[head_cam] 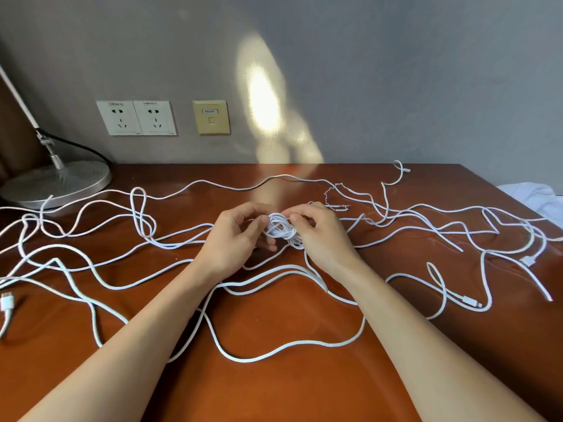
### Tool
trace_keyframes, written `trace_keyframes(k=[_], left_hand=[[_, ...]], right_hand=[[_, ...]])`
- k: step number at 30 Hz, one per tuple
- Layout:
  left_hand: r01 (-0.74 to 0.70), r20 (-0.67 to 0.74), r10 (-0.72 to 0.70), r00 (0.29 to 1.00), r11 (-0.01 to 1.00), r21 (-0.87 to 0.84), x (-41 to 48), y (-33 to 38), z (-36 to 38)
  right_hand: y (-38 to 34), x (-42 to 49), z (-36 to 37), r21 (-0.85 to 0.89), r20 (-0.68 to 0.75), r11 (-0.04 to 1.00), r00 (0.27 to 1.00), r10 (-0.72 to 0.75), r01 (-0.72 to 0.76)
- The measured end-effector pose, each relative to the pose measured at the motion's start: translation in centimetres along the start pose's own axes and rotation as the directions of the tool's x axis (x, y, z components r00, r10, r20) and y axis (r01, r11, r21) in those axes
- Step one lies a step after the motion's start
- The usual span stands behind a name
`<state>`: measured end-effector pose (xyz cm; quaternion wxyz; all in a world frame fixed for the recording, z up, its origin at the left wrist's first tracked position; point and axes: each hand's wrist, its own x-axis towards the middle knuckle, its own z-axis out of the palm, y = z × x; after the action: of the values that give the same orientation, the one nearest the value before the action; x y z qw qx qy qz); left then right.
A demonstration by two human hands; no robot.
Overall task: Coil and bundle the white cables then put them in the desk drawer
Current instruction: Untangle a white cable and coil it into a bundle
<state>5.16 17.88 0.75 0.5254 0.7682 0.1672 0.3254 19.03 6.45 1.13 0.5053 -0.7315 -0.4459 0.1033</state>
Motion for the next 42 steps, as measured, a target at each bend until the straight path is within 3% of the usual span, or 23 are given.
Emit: trace_keyframes(k=[6, 15, 21, 27, 29, 36, 42], left_hand=[[-0.013, -0.024, 0.012, 1.0, 0.999, -0.05, 0.1, -0.2, 0.0], [0.103, 0.0, -0.104, 0.995, 0.989, -0.104, 0.2, -0.2, 0.2], [0.05, -0.184, -0.06, 0.981, 0.997, -0.059, 0.4, -0.3, -0.1], [0.032, -0.215, -0.045, 0.976, 0.998, -0.061, 0.3, -0.2, -0.2], [0.025, -0.227, -0.029, 0.973, 1.0, -0.018, 0.2, -0.1, -0.3], [-0.026, -0.32, 0.162, 0.933, 0.92, 0.391, 0.0, -0.6, -0.9], [0.045, -0.36, 0.133, 0.923, 0.895, 0.444, 0.1, -0.7, -1.4]], right_hand=[[0.0, -0.1, -0.1, 0.132, -0.02, 0.991, 1.0, -0.003, 0.006], [0.4, 0.0, -0.5, 0.15, -0.082, 0.986, 0.995, -0.058, 0.07], [-0.1, -0.1, -0.1, 0.224, 0.032, 0.973, 0.997, -0.067, 0.058], [0.1, -0.5, 0.0, 0.165, 0.105, 0.981, 0.987, -0.121, 0.103], [0.1, -0.5, 0.0, 0.145, 0.097, 0.983, 0.987, -0.131, 0.116], [0.0, -0.5, 0.1, 0.096, 0.072, 0.985, 0.986, -0.151, 0.144], [0.0, -0.4, 0.3, 0.088, 0.093, 0.986, 0.984, -0.15, 0.142]])
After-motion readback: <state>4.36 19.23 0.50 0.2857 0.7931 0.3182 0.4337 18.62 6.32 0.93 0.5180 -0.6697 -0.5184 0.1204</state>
